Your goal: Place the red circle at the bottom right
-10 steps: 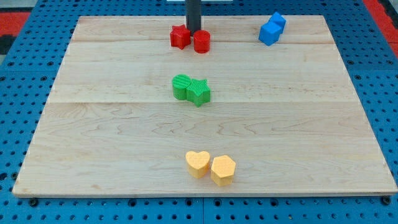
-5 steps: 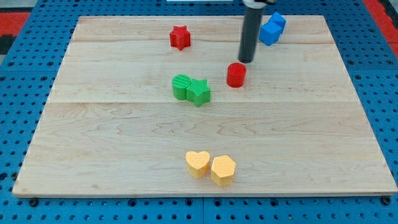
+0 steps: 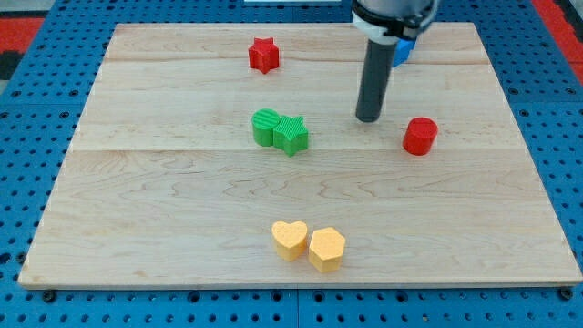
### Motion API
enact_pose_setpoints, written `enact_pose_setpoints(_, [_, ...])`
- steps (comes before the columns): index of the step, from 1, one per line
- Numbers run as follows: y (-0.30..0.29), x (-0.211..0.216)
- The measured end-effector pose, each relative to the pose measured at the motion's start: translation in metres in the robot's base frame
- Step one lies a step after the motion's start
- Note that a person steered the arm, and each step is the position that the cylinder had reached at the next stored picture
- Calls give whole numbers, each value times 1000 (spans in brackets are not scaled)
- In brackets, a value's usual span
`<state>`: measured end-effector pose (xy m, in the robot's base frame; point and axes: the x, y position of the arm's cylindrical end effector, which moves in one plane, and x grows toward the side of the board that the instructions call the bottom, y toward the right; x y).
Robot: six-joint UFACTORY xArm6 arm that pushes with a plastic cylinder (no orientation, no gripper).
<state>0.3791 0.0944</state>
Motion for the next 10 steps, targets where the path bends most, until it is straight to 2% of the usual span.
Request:
enact_pose_setpoints(1, [23, -23])
enact_pose_setpoints(2, [34, -14])
enact_pose_setpoints(3, [65, 21])
enact_pose_setpoints(5, [73, 2])
enact_pose_setpoints(6, [74, 71])
enact_pose_setpoints(7, [73, 102])
enact_pose_setpoints(8, [47, 96])
enact_pose_setpoints(9, [23, 109])
enact_pose_setpoints(10, [64, 159])
